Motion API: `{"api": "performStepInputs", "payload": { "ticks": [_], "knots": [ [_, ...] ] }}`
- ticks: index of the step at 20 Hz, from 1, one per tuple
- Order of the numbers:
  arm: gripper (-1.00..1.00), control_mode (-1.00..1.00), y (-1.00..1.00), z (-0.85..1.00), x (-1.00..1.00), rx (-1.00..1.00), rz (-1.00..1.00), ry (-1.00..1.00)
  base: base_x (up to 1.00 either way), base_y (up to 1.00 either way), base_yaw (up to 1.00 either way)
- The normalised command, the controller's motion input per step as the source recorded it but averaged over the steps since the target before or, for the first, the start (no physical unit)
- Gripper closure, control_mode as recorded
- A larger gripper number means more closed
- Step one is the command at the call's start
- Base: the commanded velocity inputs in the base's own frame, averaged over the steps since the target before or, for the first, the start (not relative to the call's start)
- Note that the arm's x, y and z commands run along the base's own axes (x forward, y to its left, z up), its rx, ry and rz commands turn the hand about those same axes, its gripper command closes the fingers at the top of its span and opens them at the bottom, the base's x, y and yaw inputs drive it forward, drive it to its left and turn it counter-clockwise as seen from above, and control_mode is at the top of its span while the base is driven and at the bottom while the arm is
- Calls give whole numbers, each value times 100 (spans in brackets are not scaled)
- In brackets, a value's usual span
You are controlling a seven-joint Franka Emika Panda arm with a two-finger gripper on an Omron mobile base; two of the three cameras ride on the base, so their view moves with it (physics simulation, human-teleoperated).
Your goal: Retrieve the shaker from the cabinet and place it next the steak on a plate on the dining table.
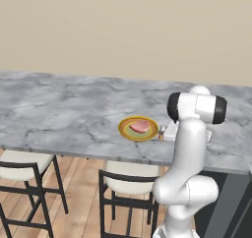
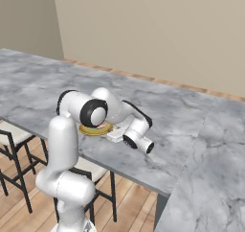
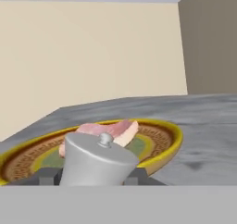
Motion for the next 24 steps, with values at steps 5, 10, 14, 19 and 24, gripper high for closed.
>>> {"api": "performStepInputs", "payload": {
  "ticks": [5, 10, 14, 19, 24],
  "knots": [
    [-100, -100, -16, -56, -9, 0, 0, -4, 0, 0, 0],
    [-100, -100, -4, -36, -29, 0, 0, -7, 0, 0, 0],
    [-100, -100, 12, -41, -61, 0, 1, -18, 0, 0, 0],
    [-100, -100, 20, -37, -76, -1, 5, -28, 0, 0, 0],
    [-100, -100, -64, -2, -34, 3, 0, -21, 0, 0, 0]
  ]
}}
